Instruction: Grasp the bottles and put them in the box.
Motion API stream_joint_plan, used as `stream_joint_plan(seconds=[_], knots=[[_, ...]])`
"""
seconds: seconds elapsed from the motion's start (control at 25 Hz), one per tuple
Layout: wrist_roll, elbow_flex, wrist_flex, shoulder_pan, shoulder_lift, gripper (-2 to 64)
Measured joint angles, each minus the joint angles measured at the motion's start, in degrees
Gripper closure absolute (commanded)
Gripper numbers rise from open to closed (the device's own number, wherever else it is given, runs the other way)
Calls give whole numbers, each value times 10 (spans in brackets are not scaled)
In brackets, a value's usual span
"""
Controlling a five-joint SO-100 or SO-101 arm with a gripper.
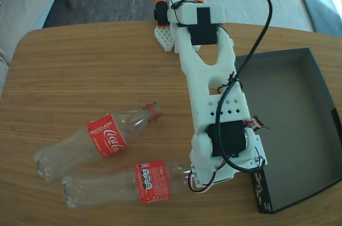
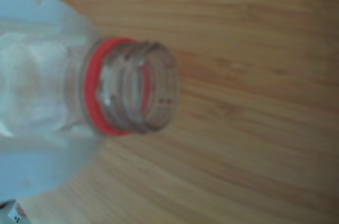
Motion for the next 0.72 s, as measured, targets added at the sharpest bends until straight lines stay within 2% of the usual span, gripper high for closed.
stream_joint_plan(seconds=[0.08,0.28,0.72], knots=[[-6,0,0,10,0,381],[-28,0,-1,30,0,383],[-28,0,-7,32,0,378]])
